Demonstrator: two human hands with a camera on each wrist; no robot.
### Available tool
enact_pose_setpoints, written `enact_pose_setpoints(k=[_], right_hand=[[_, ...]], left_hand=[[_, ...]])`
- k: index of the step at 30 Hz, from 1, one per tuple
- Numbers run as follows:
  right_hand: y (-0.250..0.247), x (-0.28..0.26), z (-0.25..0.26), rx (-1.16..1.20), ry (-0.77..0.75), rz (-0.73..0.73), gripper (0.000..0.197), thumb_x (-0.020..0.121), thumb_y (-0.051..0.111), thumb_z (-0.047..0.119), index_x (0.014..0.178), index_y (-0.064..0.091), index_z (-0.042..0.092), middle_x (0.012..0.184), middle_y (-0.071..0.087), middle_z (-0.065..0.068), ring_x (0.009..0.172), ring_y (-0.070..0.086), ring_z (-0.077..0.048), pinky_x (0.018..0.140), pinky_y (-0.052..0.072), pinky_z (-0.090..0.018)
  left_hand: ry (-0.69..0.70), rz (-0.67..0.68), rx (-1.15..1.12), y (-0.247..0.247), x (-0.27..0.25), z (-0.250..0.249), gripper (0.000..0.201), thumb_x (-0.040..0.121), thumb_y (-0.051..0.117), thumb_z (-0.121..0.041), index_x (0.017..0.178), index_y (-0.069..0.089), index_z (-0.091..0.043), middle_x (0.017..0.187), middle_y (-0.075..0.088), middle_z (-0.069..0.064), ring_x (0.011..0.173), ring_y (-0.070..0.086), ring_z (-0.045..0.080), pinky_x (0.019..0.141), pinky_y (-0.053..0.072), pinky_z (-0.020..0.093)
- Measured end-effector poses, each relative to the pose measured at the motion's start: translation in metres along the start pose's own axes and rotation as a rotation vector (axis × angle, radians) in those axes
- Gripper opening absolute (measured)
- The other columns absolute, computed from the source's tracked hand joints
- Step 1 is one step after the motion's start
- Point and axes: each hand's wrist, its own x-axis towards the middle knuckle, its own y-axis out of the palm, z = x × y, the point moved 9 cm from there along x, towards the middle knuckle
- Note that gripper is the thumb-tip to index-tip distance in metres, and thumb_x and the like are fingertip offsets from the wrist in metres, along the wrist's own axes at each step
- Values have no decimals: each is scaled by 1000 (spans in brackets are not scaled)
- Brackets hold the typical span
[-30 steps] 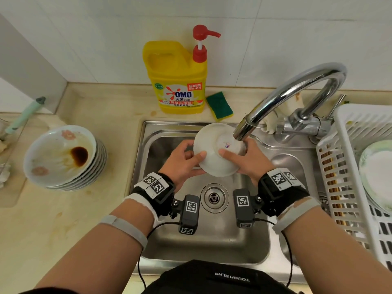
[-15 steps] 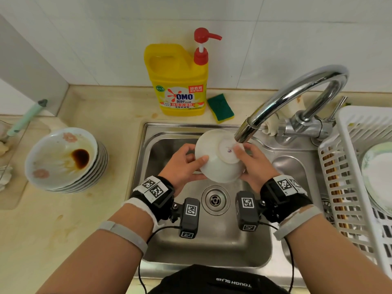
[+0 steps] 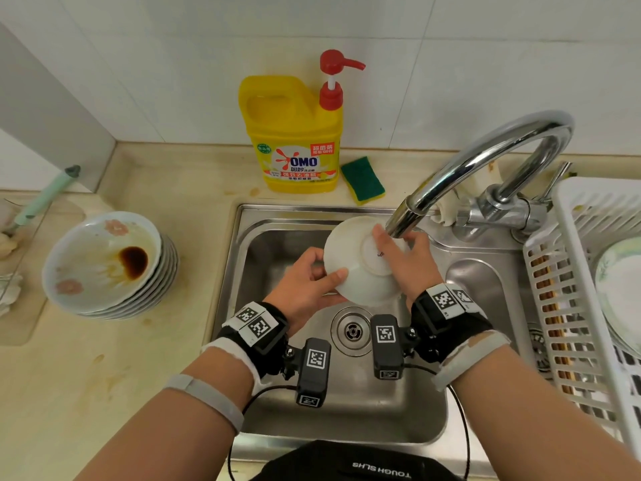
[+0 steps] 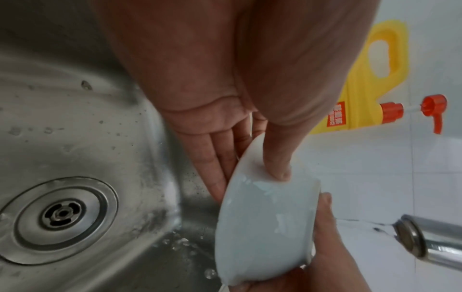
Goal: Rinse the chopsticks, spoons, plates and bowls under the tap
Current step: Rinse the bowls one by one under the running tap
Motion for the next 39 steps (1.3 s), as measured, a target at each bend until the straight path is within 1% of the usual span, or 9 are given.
enact_pose_setpoints(k=[5, 9, 16, 19, 22, 26, 30, 34, 39], right_hand=[[1, -2, -5, 111, -26, 80, 110, 46, 70, 93, 134, 49, 30, 127, 64, 2, 113, 65, -20, 102, 52, -49], [4, -8, 2, 164, -49, 154, 86, 60, 77, 74, 132, 54, 32, 124, 68, 3, 112, 68, -18, 103, 53, -48], [16, -17, 18, 35, -73, 196, 34, 92, 56, 61, 115, 53, 36, 130, 60, 0, 116, 59, -17, 105, 44, -38], [24, -13, 24, -93, -90, 170, 50, 92, 51, 66, 104, 60, 18, 111, 68, -10, 101, 66, -22, 97, 52, -44], [33, -13, 26, -128, -95, 198, 39, 99, 49, 55, 87, 60, 20, 101, 68, -11, 92, 67, -22, 92, 54, -44], [36, -14, 13, -59, 38, 207, 52, 97, 46, 64, 130, 48, 23, 121, 60, -6, 109, 62, -24, 99, 50, -44], [39, -14, -3, 14, 160, 202, 84, 70, 42, 88, 136, 44, 36, 132, 60, -9, 117, 62, -31, 106, 47, -52], [32, -12, 1, 89, 134, 146, 58, 103, 42, 55, 138, 57, 11, 132, 63, -12, 114, 61, -27, 110, 45, -50], [25, -14, -11, 206, 205, 95, 43, 98, 46, 58, 105, 68, 21, 105, 75, -9, 106, 68, -33, 104, 50, -55]], left_hand=[[-35, -38, -82, -10, 2, 1, 40, 97, 64, -6, 133, 48, -2, 120, 71, 15, 107, 71, 30, 84, 61, 39], [-56, -69, -155, -12, 3, -5, 35, 99, 64, -20, 133, 59, -22, 128, 68, 10, 112, 68, 32, 92, 59, 52], [-53, -86, -15, -11, 9, -5, 35, 97, 65, -41, 112, 64, -10, 122, 70, 14, 110, 68, 29, 92, 59, 49], [-33, -30, -12, -1, 7, -5, 42, 96, 65, -39, 128, 64, -11, 122, 71, 15, 116, 67, 36, 100, 53, 57], [-15, -16, -13, 0, 7, -8, 42, 95, 67, -37, 130, 65, -13, 122, 72, 14, 116, 67, 37, 102, 51, 58], [3, -18, 11, -5, 3, -12, 45, 89, 70, -37, 128, 66, -14, 122, 72, 14, 117, 66, 36, 103, 50, 59], [23, -1, 35, -4, 0, -12, 40, 93, 71, -34, 126, 65, -12, 124, 69, 17, 110, 67, 31, 100, 50, 57], [24, 17, 17, -2, -1, -9, 39, 96, 67, -33, 128, 63, -12, 127, 68, 18, 111, 66, 31, 97, 52, 54], [41, -10, -70, -4, -2, -9, 44, 94, 67, -37, 132, 61, -15, 129, 68, 14, 117, 65, 32, 97, 55, 51]])
